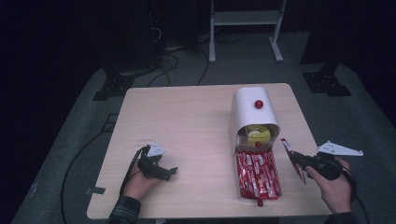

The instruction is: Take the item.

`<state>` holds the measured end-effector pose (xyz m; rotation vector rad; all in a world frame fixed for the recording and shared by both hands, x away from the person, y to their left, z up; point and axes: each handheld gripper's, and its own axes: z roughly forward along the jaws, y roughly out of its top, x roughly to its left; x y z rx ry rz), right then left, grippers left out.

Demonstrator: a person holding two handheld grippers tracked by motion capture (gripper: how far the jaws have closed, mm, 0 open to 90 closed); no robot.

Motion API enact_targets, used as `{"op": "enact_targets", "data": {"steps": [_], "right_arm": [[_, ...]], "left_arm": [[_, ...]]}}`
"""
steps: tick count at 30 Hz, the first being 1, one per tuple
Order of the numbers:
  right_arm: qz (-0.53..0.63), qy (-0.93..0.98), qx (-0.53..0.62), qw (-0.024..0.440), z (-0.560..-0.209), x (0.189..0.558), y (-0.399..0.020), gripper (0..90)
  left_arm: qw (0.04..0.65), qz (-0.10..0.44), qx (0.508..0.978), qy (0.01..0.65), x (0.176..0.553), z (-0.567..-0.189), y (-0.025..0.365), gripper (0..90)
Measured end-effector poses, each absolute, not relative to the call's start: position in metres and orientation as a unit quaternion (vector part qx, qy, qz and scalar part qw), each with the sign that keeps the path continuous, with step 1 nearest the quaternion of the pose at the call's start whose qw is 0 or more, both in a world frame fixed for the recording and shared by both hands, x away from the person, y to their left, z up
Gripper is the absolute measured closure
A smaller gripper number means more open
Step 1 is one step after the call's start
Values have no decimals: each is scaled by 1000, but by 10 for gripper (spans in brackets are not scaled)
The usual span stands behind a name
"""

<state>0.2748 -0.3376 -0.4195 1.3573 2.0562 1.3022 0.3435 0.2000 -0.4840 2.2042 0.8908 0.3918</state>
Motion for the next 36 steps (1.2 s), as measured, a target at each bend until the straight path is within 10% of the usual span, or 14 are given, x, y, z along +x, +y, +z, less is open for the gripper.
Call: {"op": "enact_targets", "data": {"steps": [36], "right_arm": [[393, 762, 488, 163, -460, 310, -314, 830]], "left_arm": [[358, 153, 855, 344, 344, -484, 200, 0]]}}
